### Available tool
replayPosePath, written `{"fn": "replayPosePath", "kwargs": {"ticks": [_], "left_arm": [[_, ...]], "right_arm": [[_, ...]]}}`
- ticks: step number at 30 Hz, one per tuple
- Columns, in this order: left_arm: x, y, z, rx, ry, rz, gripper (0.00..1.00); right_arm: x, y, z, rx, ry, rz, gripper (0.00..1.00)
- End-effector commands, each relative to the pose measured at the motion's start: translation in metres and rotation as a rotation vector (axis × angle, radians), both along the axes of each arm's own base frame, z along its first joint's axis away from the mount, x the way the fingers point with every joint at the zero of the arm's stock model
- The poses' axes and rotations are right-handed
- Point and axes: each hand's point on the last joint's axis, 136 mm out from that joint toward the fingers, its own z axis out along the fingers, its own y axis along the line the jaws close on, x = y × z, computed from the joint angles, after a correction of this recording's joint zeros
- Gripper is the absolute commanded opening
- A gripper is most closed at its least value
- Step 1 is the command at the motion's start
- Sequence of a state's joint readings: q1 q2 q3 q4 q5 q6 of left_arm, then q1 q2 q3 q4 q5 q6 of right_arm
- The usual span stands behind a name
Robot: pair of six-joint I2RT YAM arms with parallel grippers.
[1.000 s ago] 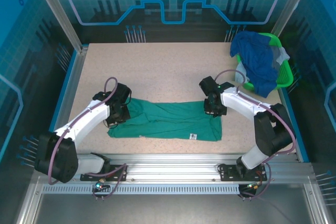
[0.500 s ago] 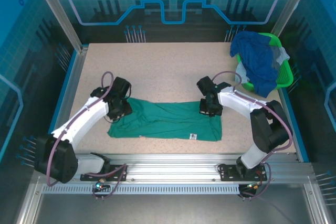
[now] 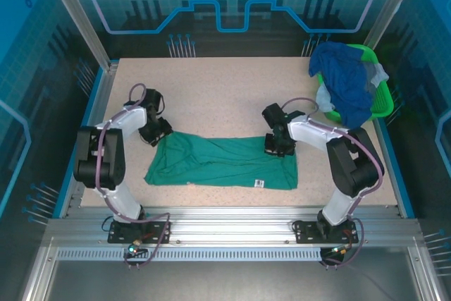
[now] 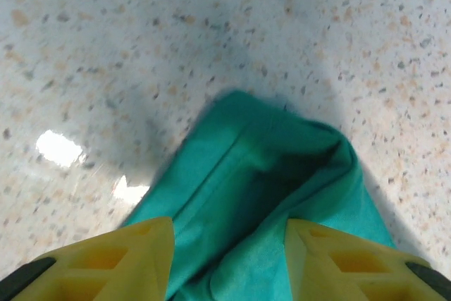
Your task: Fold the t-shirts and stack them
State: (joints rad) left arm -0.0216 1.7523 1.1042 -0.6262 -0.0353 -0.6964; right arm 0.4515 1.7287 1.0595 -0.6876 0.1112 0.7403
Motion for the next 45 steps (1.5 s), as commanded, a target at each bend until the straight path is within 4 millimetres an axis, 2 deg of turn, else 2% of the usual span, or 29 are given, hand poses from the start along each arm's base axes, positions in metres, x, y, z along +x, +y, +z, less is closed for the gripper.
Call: {"fn": "replayPosePath", "kwargs": {"ticks": [1,4,7,10,13,16,18,20,21,25,28,30,32,34,38,40,42,45], "left_arm": [[0.024,-0.007,0.002,-0.044,-0.080,-0.043,0.46],[0.027,-0.006,-0.003,-0.044,-0.087,-0.032,0.40],[0.019,0.001,-0.011,0.001,-0.048,-0.029,0.23],[0.012,0.015,-0.015,0.054,-0.019,-0.023,0.11],[0.008,0.025,-0.019,0.072,-0.003,-0.020,0.03],[0.006,0.033,-0.016,0.086,0.020,-0.008,0.01],[0.007,0.034,-0.008,0.082,0.020,-0.006,0.06],[0.007,0.028,0.004,0.057,0.000,-0.004,0.27],[0.005,0.025,0.011,0.052,-0.008,-0.005,0.32],[-0.011,0.007,0.039,0.044,-0.049,-0.018,0.40],[-0.033,-0.019,0.051,-0.009,-0.053,-0.053,0.44],[-0.053,-0.037,0.049,-0.055,-0.005,-0.070,0.45],[-0.072,-0.047,0.042,-0.100,0.050,-0.043,0.46],[-0.080,-0.053,0.036,-0.134,0.055,-0.024,0.47],[-0.056,-0.077,0.038,-0.181,-0.057,-0.099,0.43],[-0.050,-0.091,0.036,-0.187,-0.065,-0.149,0.44],[-0.054,-0.103,0.030,-0.194,-0.037,-0.182,0.44],[-0.065,-0.106,0.019,-0.163,0.004,-0.211,0.44]], "right_arm": [[0.017,0.004,0.003,0.011,-0.005,0.019,0.10],[0.021,0.003,0.000,-0.010,0.011,0.019,0.11],[0.020,-0.009,-0.010,-0.053,0.047,-0.012,0.10],[0.019,-0.020,-0.019,-0.060,0.067,-0.047,0.09],[0.023,-0.021,-0.018,-0.064,0.076,-0.040,0.08],[0.028,-0.017,-0.010,-0.060,0.082,-0.022,0.08],[0.032,-0.011,-0.001,-0.056,0.055,0.005,0.09],[0.036,-0.001,0.008,-0.043,0.026,0.045,0.10],[0.038,0.005,0.015,-0.041,0.004,0.075,0.12],[0.033,0.023,0.033,-0.062,-0.041,0.158,0.15],[0.027,0.033,0.040,-0.042,-0.071,0.184,0.18],[0.023,0.041,0.039,-0.011,-0.074,0.197,0.19],[0.020,0.045,0.037,-0.003,-0.071,0.209,0.19],[0.020,0.048,0.036,0.004,-0.071,0.215,0.19],[0.020,0.051,0.038,0.017,-0.078,0.222,0.19],[0.020,0.051,0.037,0.017,-0.075,0.225,0.19],[0.019,0.049,0.037,0.009,-0.073,0.223,0.19],[0.018,0.047,0.039,0.011,-0.081,0.215,0.19]]}}
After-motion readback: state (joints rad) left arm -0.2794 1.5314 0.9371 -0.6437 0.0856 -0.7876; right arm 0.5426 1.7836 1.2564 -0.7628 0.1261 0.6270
